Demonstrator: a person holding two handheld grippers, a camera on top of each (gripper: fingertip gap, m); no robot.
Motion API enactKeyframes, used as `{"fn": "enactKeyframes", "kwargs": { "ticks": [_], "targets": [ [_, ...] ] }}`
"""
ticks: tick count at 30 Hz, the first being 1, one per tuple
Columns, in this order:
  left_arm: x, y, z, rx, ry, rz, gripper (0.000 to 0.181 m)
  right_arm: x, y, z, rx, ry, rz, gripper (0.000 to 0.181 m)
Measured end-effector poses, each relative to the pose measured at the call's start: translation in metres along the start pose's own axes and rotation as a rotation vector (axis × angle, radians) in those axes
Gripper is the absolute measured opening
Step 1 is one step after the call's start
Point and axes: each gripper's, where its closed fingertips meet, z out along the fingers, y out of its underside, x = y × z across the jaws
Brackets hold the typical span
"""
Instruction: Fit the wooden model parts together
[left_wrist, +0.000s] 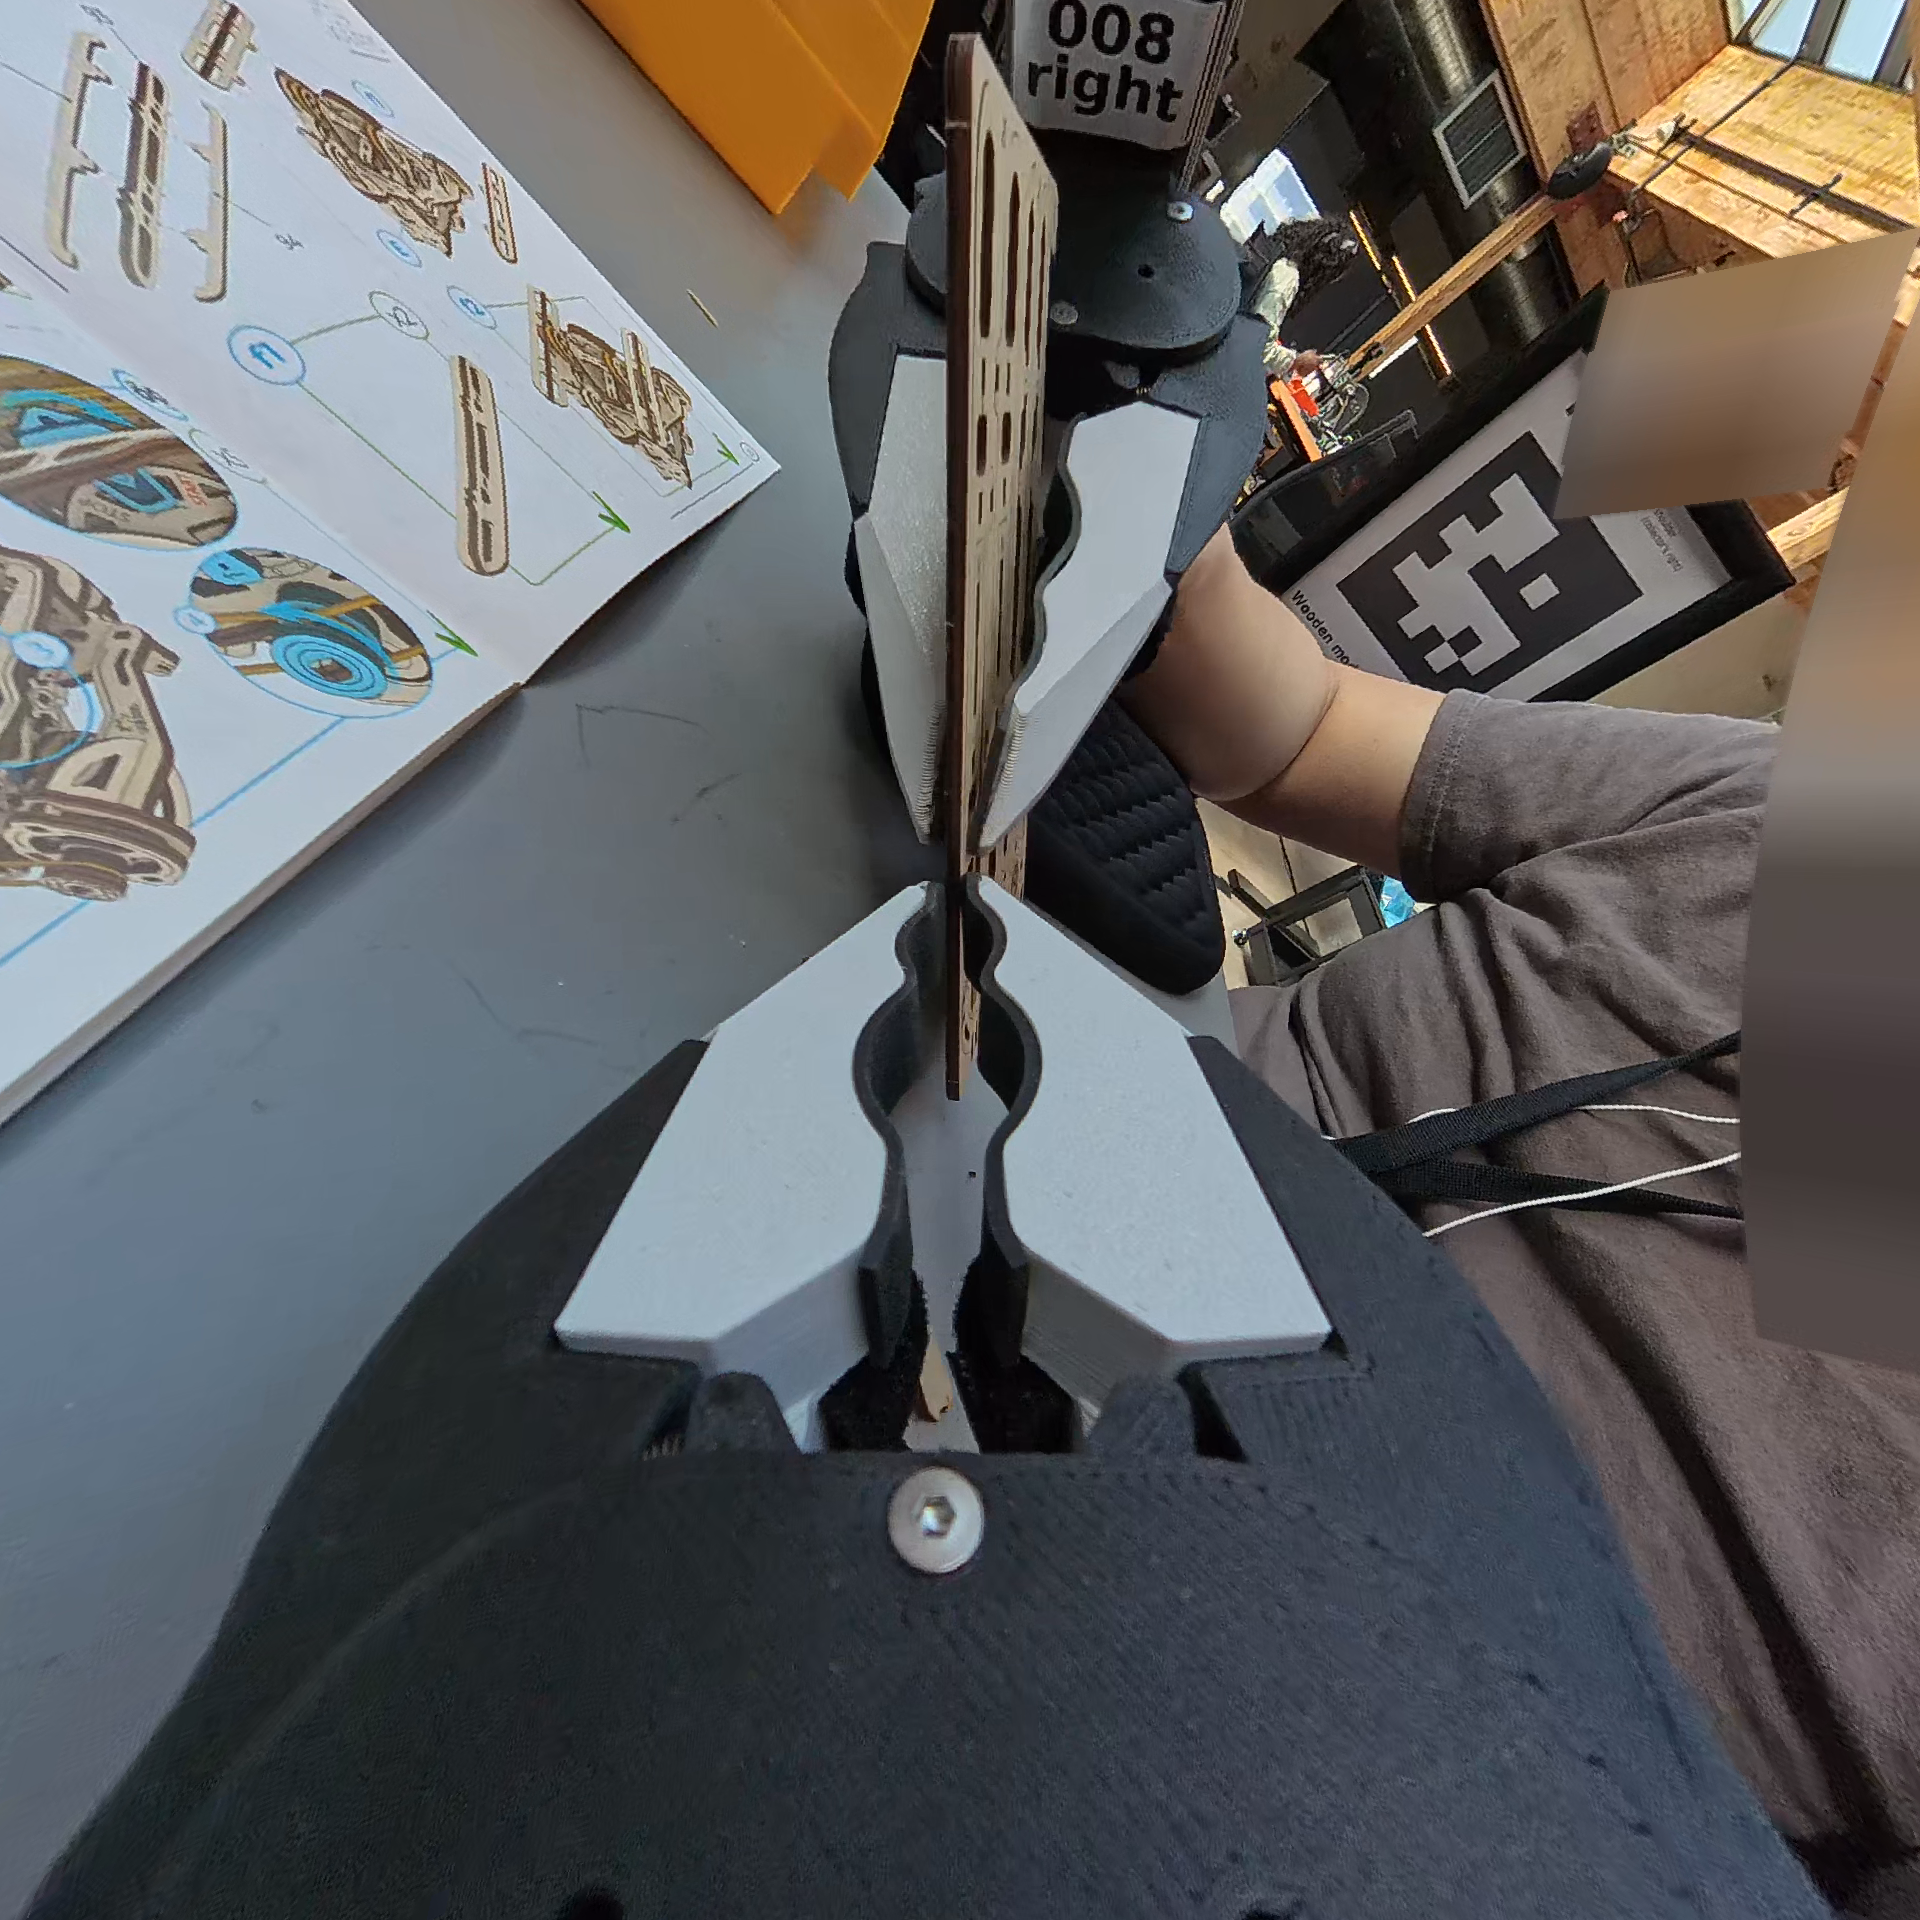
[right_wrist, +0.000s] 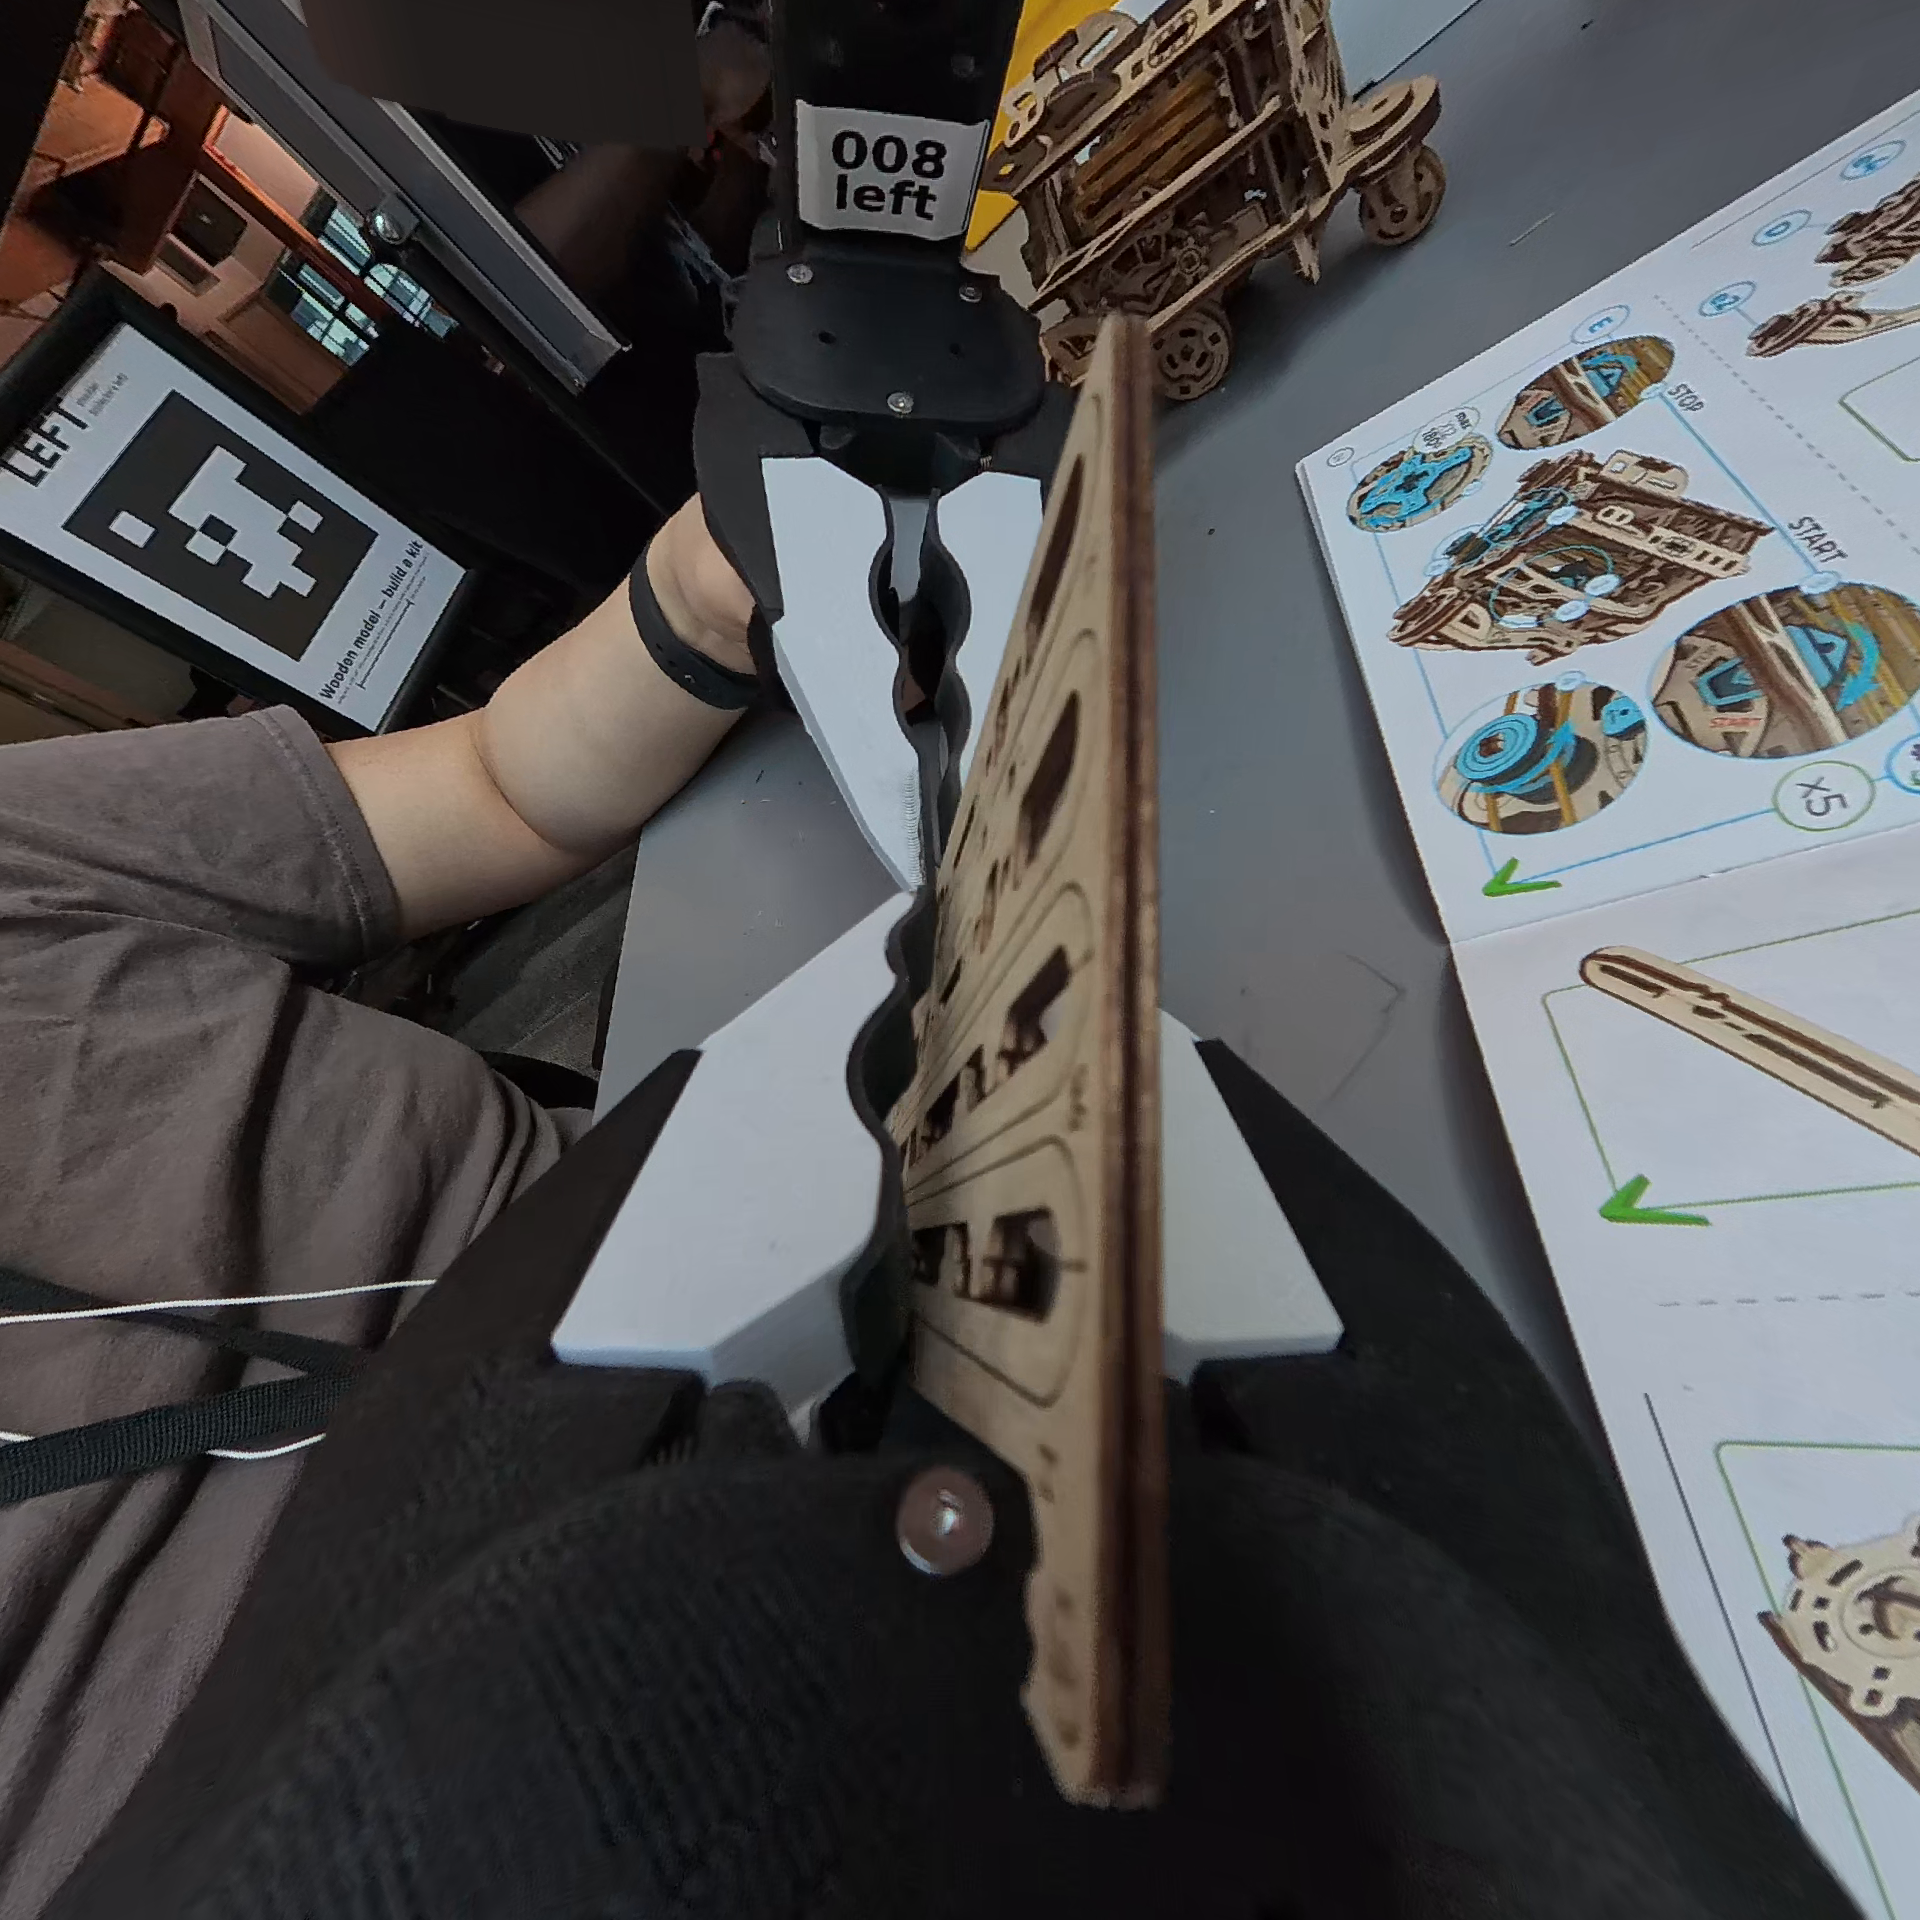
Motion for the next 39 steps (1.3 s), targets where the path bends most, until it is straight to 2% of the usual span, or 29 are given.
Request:
{"fn": "enactKeyframes", "kwargs": {
  "ticks": [24,27,30,32,35,36,38,39],
  "targets": [
    [-0.009,0.001,0.003,0.039,-0.028,-0.113,0.000,0.009,0.007,0.002,-0.043,0.046,0.051,0.000],
    [-0.008,0.001,0.003,0.036,-0.035,-0.077,0.000,0.009,0.006,0.001,-0.040,0.043,0.042,0.001],
    [-0.004,-0.002,0.000,0.032,-0.047,0.005,0.000,0.002,0.003,-0.001,-0.010,-0.023,0.047,0.002],
    [-0.007,0.000,-0.004,0.015,-0.089,0.040,0.000,0.002,-0.008,-0.008,0.062,-0.048,0.084,0.013],
    [-0.004,-0.003,-0.003,0.034,-0.069,0.032,0.000,0.006,-0.012,-0.016,0.094,-0.049,0.091,0.002],
    [-0.005,-0.003,-0.002,0.035,-0.063,0.026,0.001,0.006,-0.012,-0.016,0.090,-0.050,0.088,0.001],
    [-0.002,-0.008,0.002,0.065,-0.033,0.004,0.023,0.004,-0.010,-0.013,0.071,-0.048,0.070,0.001],
    [-0.001,-0.010,0.005,0.076,-0.022,-0.009,0.018,0.003,-0.008,-0.011,0.057,-0.047,0.063,0.002]
  ]
}}
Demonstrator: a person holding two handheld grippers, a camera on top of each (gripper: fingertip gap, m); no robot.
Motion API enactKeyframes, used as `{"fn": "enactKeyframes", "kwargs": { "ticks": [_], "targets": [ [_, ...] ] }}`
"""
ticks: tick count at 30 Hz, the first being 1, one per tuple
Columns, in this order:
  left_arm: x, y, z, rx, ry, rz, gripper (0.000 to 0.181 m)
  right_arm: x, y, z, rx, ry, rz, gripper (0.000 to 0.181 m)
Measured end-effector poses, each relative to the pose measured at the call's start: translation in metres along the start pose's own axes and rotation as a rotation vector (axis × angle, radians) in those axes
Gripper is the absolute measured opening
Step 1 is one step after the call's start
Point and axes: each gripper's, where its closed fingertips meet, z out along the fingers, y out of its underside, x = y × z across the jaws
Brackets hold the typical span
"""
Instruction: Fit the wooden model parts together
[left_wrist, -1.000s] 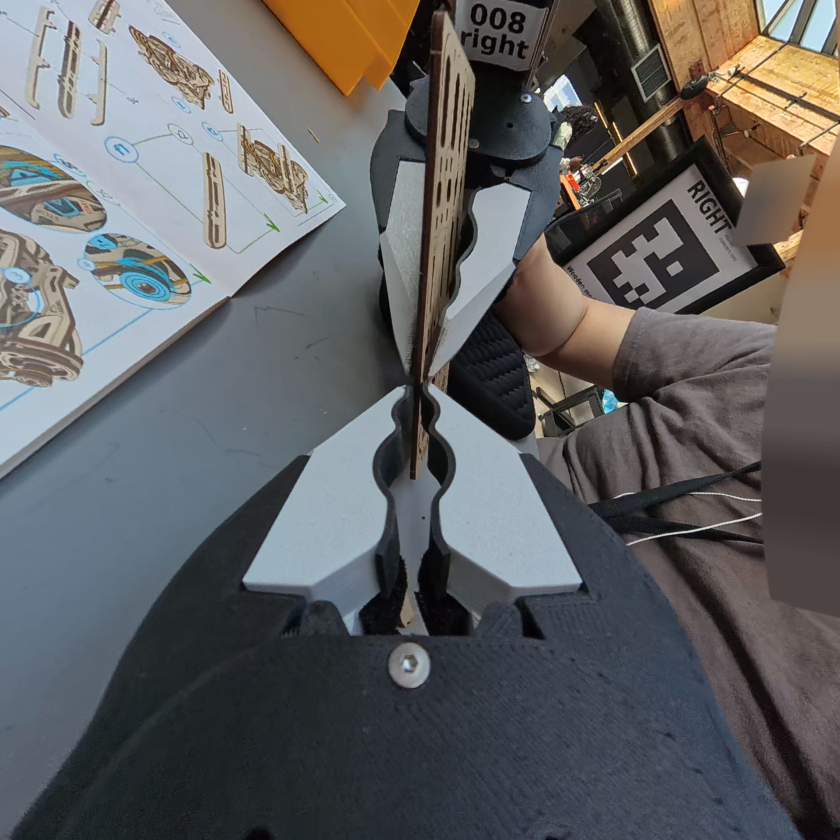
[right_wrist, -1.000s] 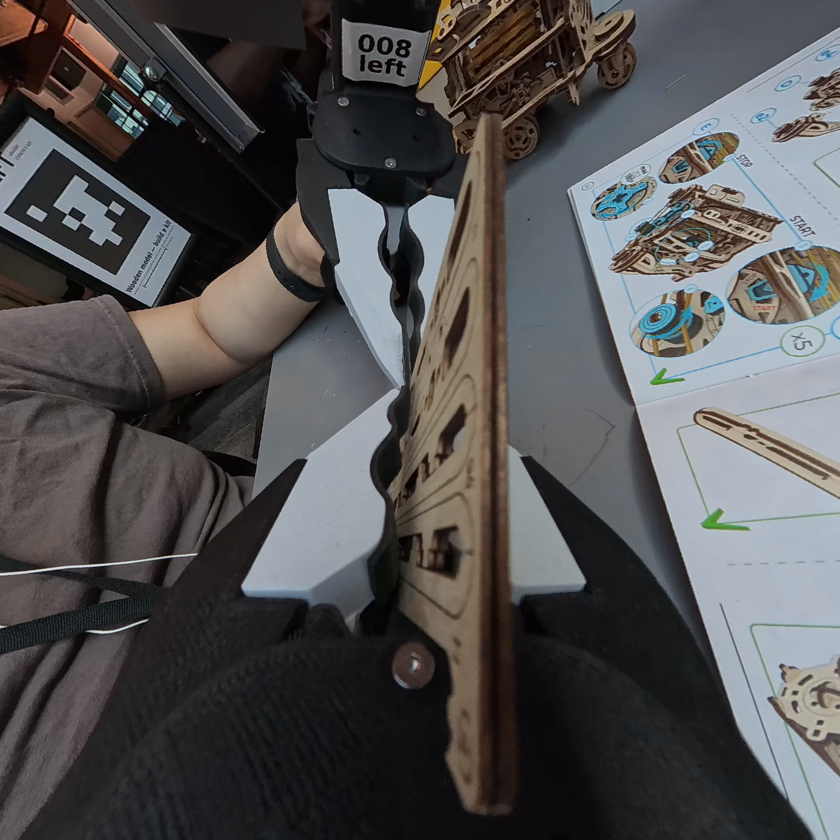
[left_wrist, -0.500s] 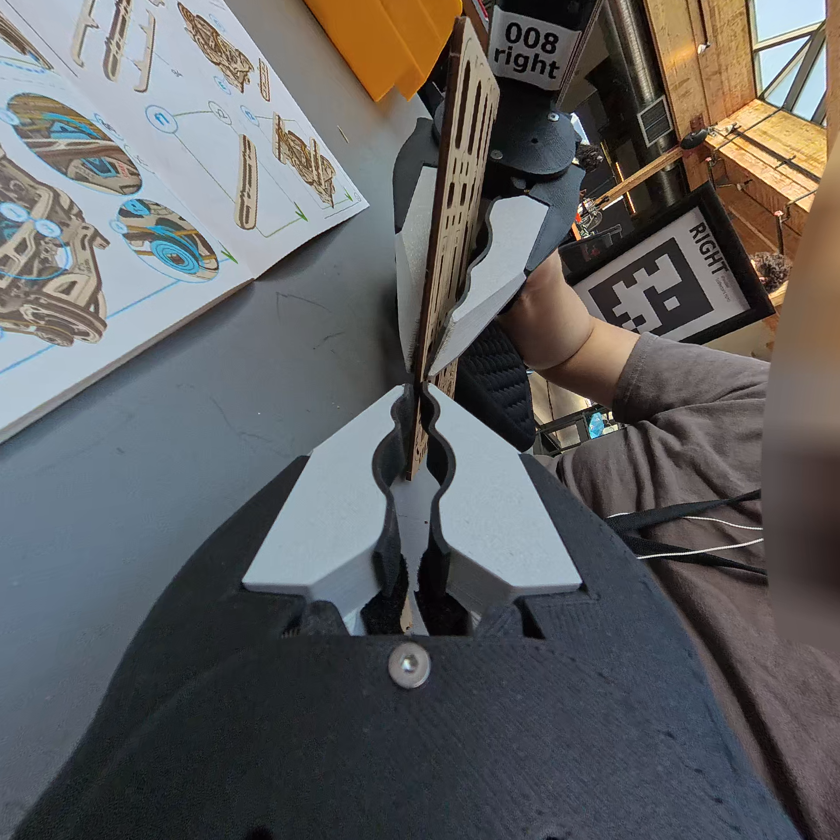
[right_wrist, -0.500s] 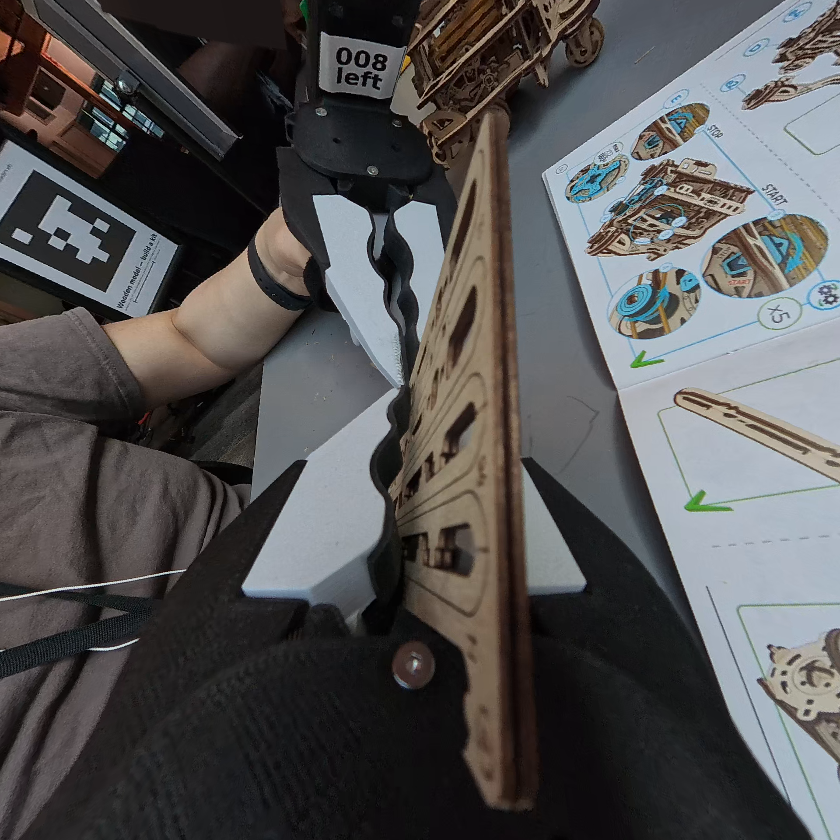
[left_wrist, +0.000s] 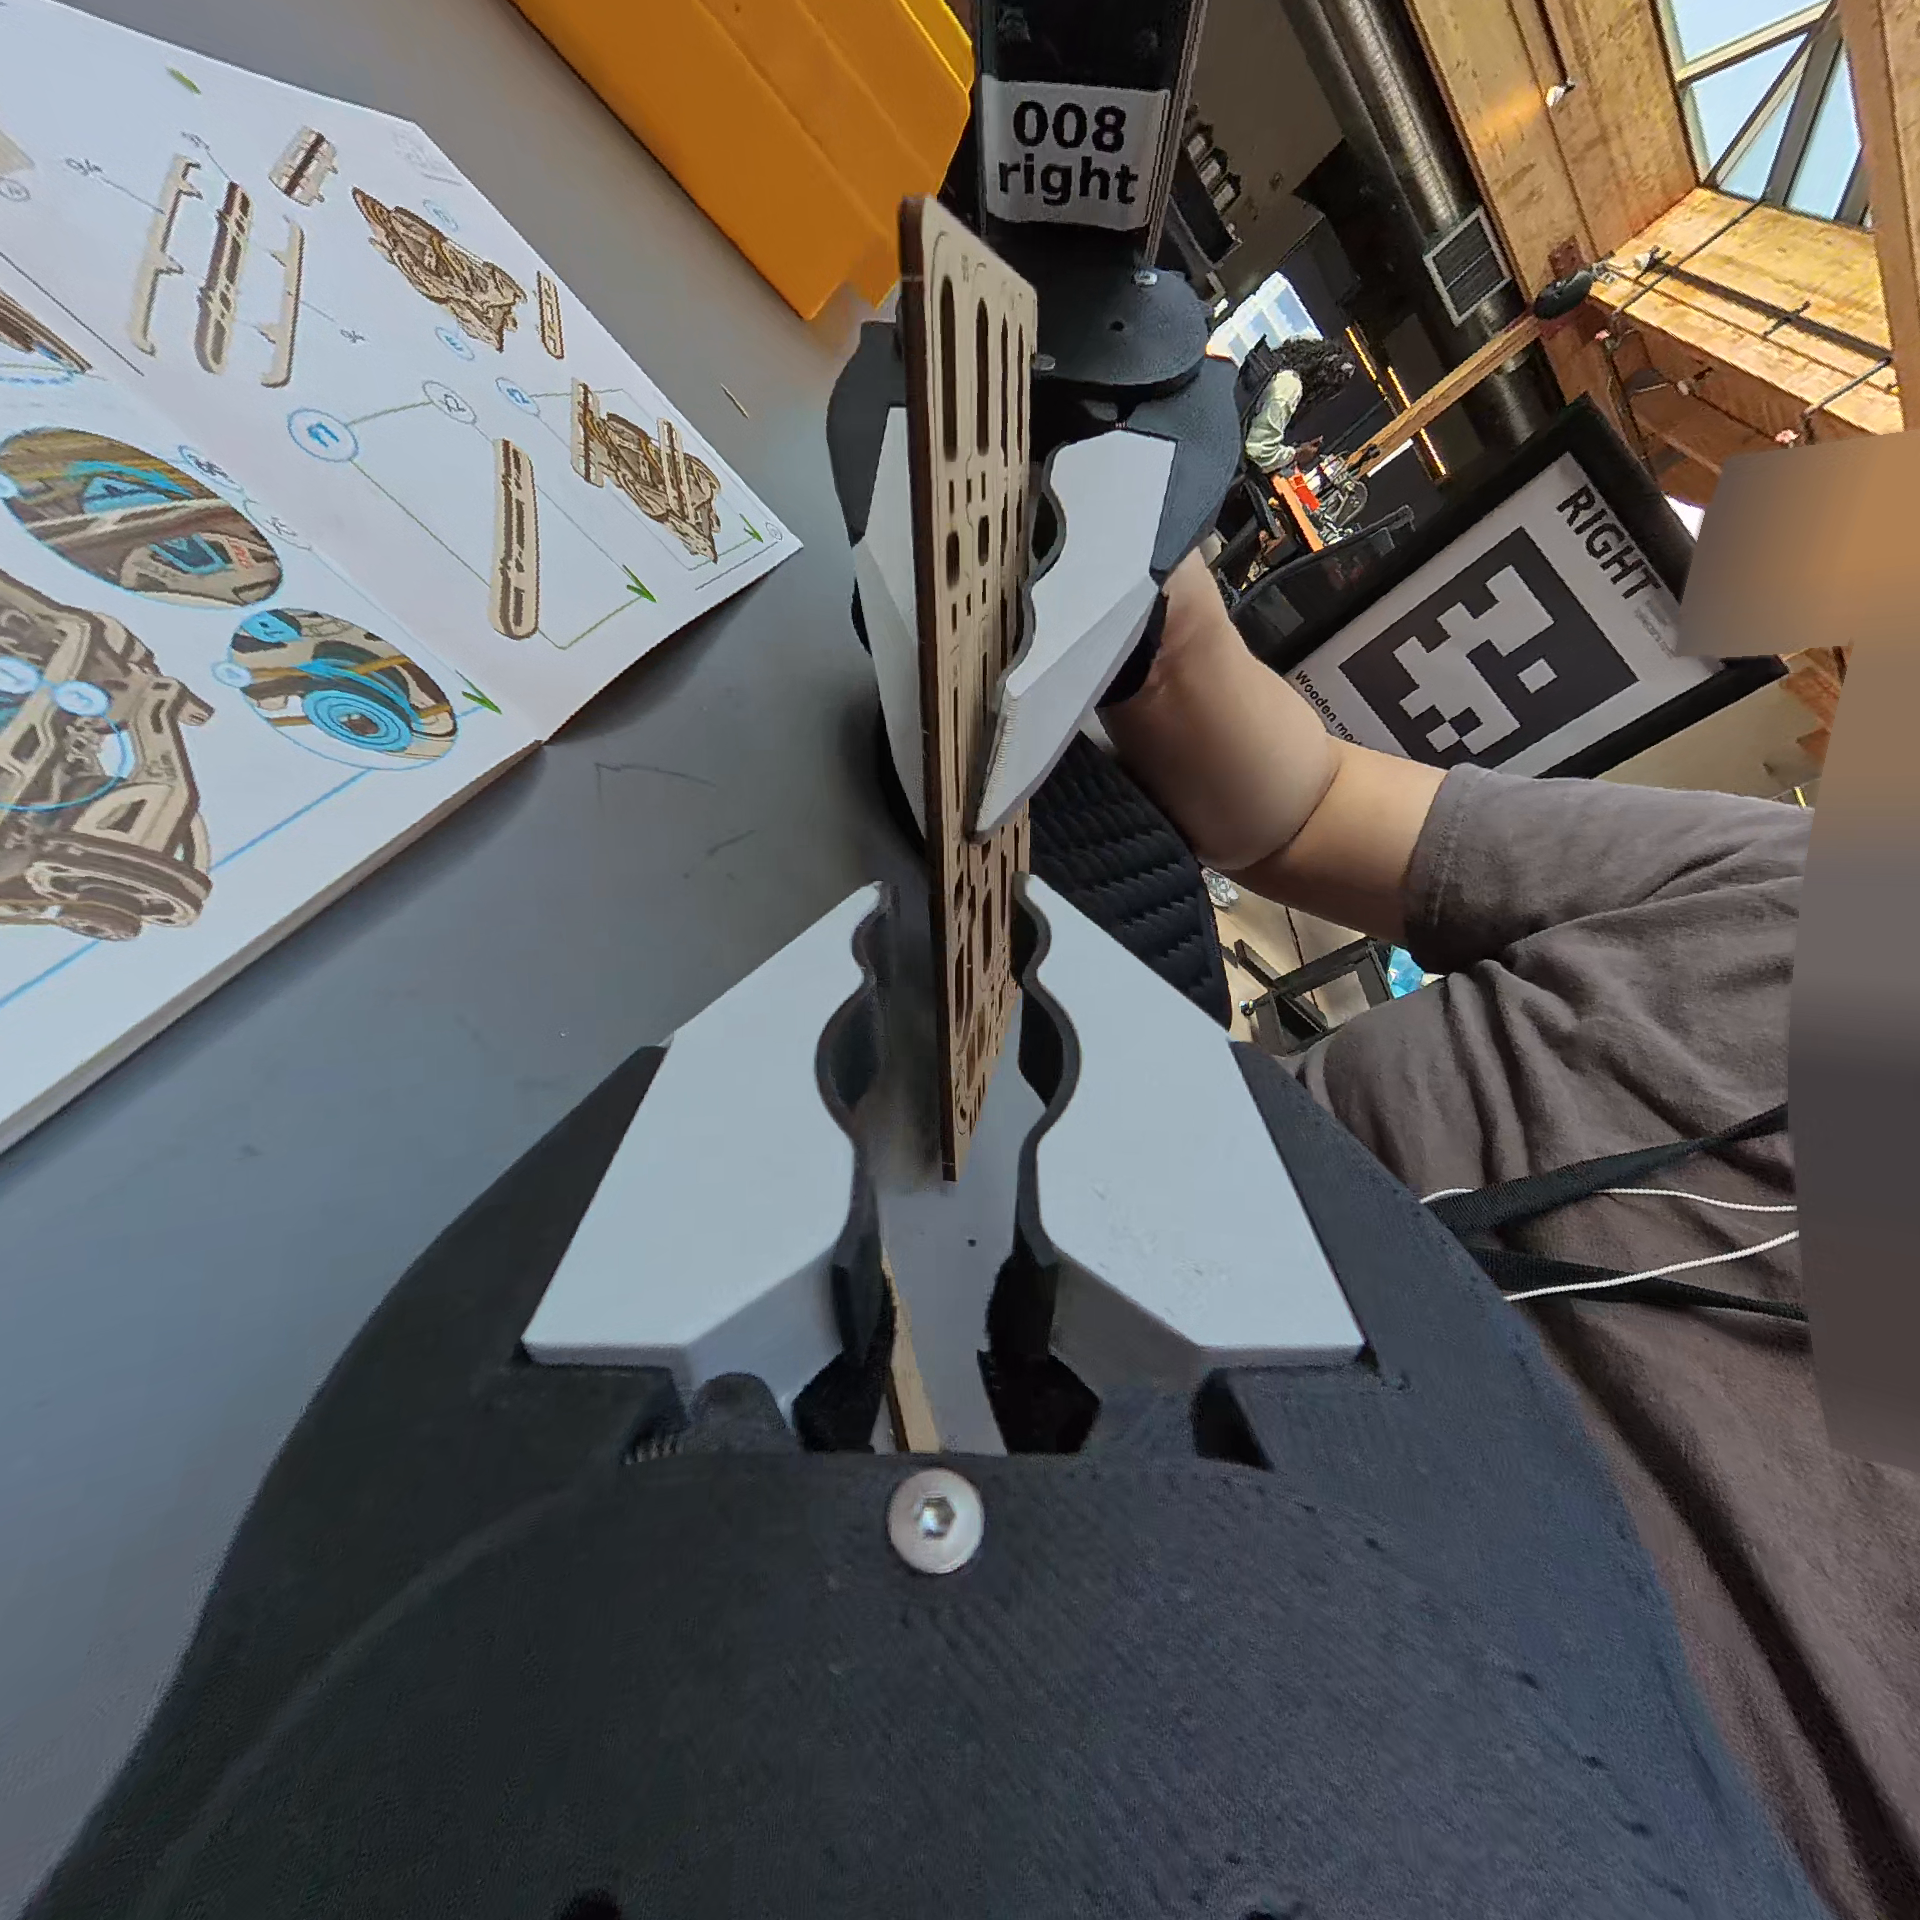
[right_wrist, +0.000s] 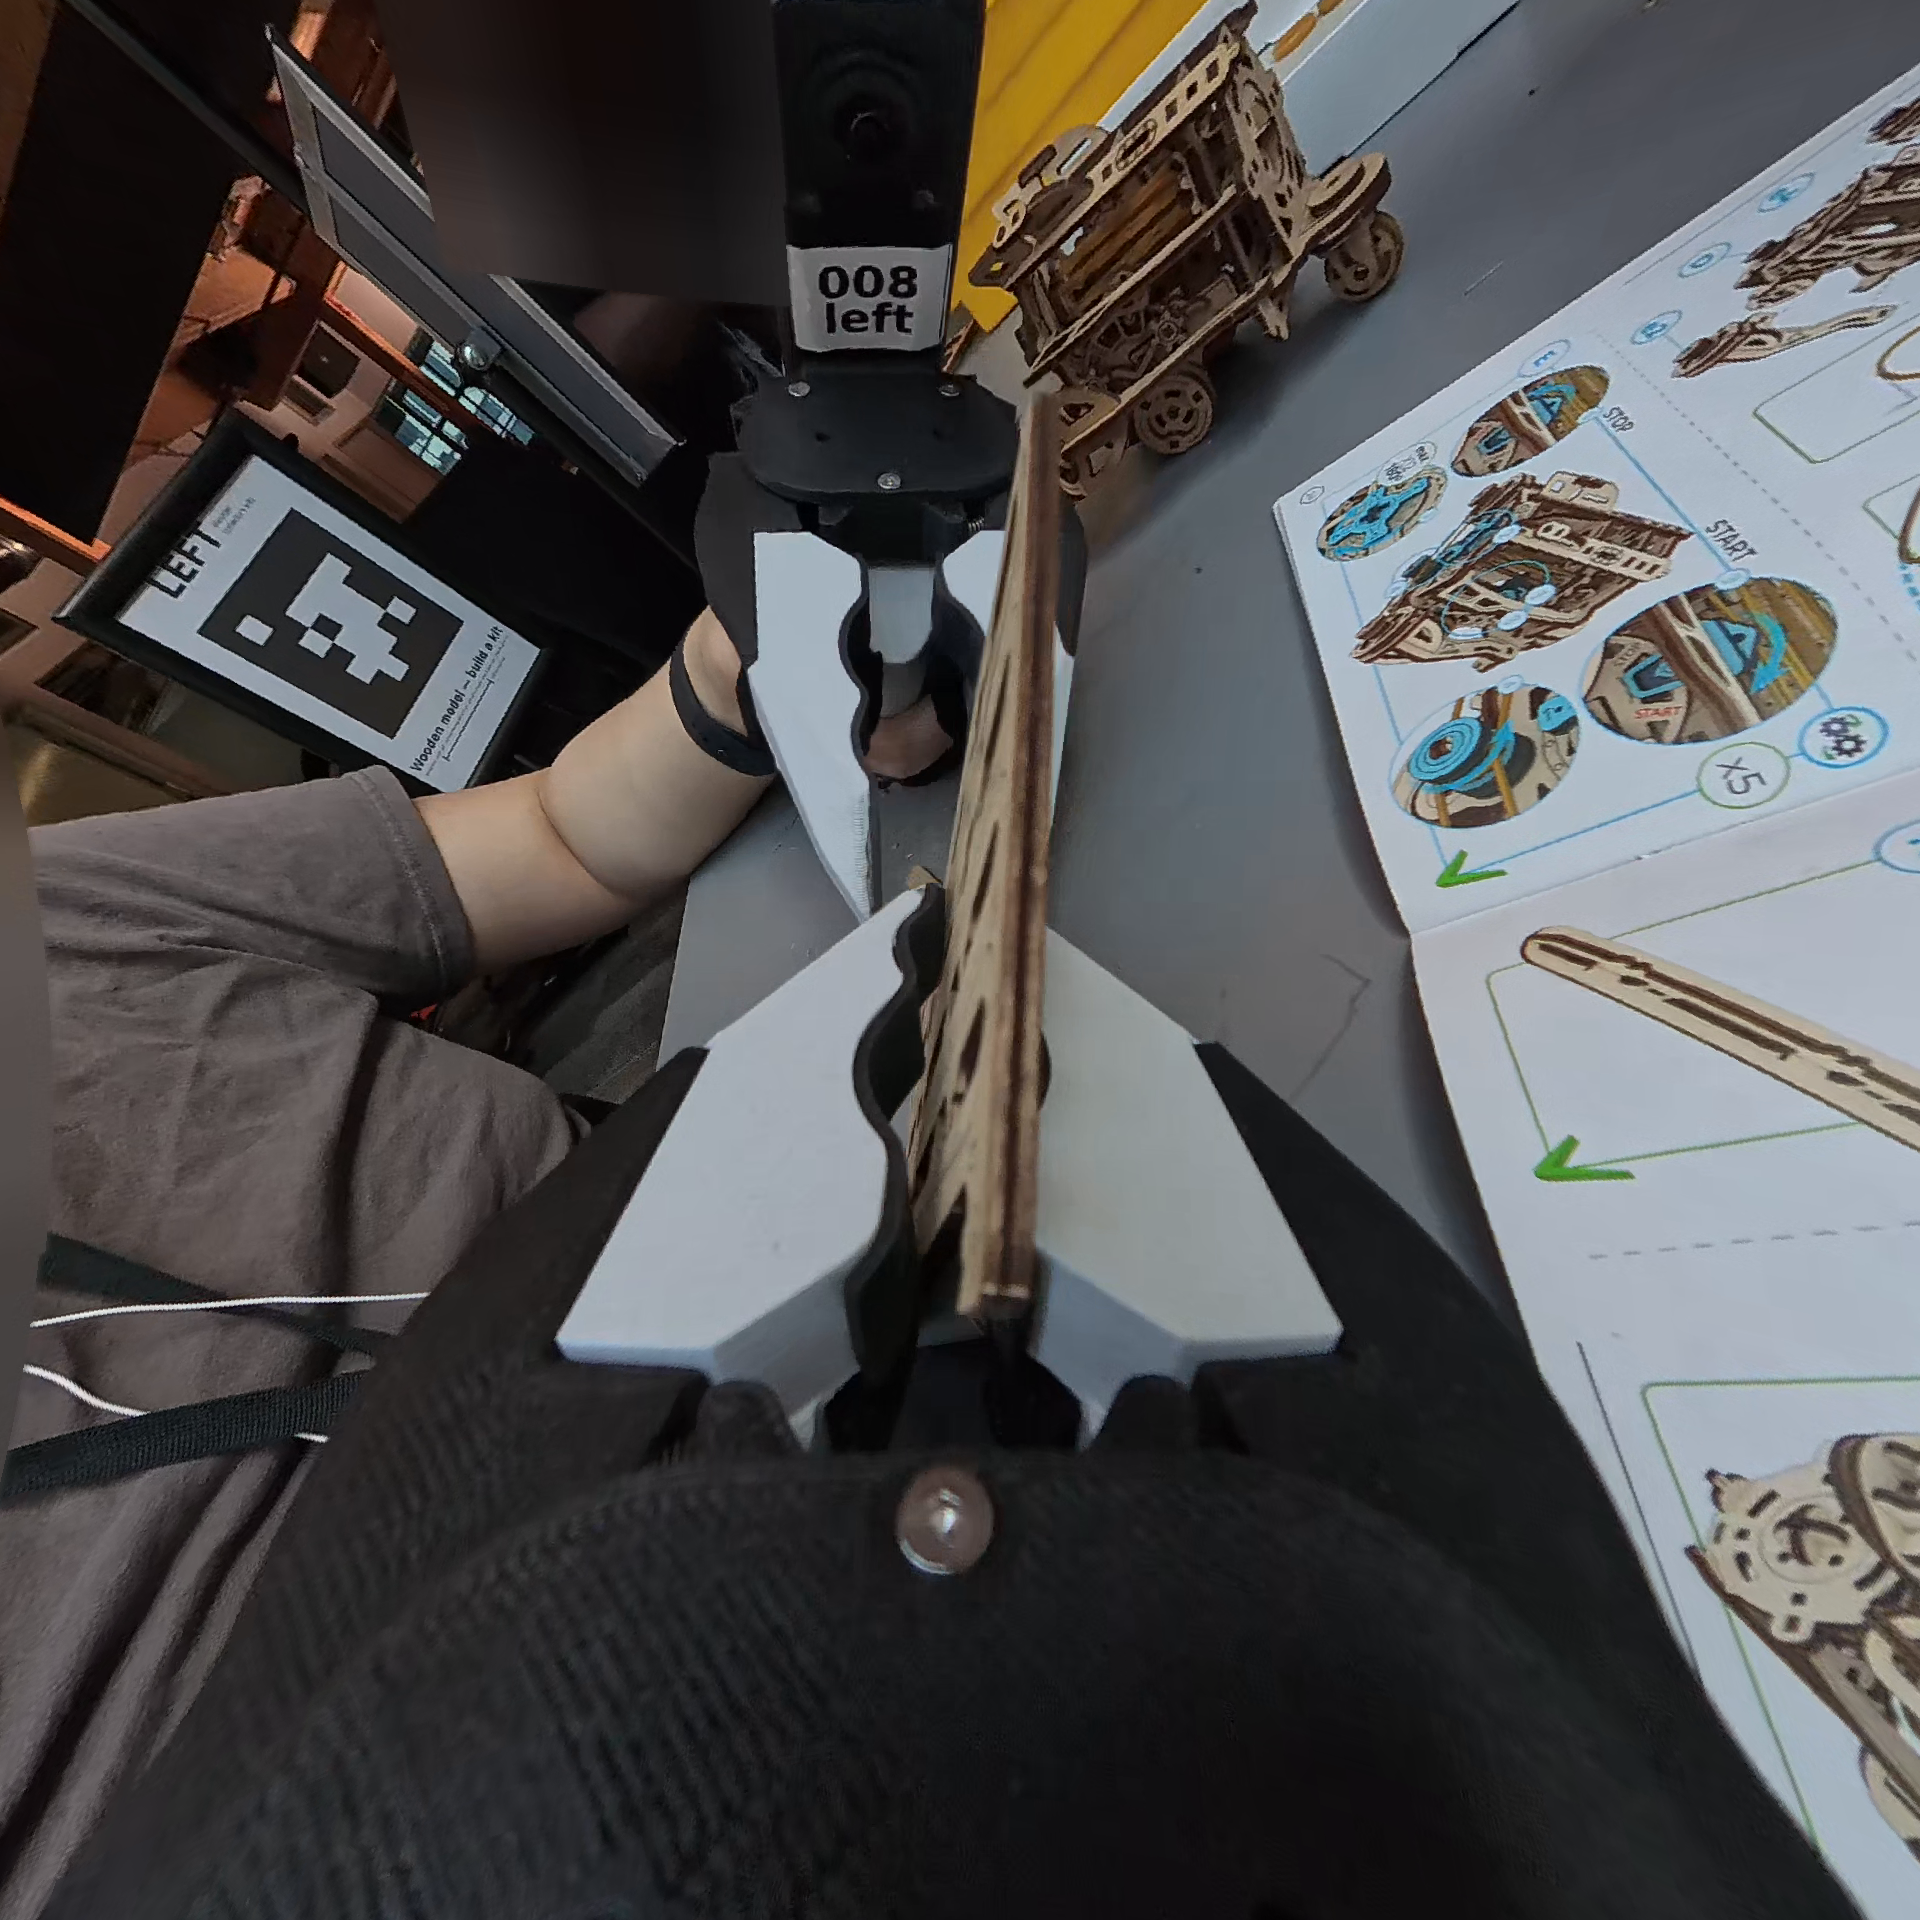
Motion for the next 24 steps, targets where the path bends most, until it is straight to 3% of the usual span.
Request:
{"fn": "enactKeyframes", "kwargs": {
  "ticks": [1,7,16,19,22,24],
  "targets": [
    [0.000,0.000,0.001,0.000,0.002,-0.001,0.002,0.000,0.002,0.001,-0.012,0.004,-0.010,0.002],
    [0.004,0.001,0.000,-0.017,-0.002,0.021,0.000,0.000,-0.002,-0.002,0.013,-0.014,0.013,0.003],
    [-0.009,0.003,-0.002,-0.045,-0.144,0.041,0.001,0.007,-0.008,-0.006,0.055,0.006,0.047,0.001],
    [-0.002,0.000,-0.003,-0.028,-0.102,0.029,0.002,0.001,-0.008,-0.006,0.054,-0.035,0.038,0.002],
    [0.003,-0.016,-0.004,0.085,-0.046,-0.002,0.012,0.000,-0.011,-0.008,0.078,-0.041,0.037,0.001],
    [0.002,-0.014,-0.003,0.072,-0.044,-0.006,0.002,-0.004,-0.007,-0.004,0.050,-0.059,0.021,0.001]
  ]
}}
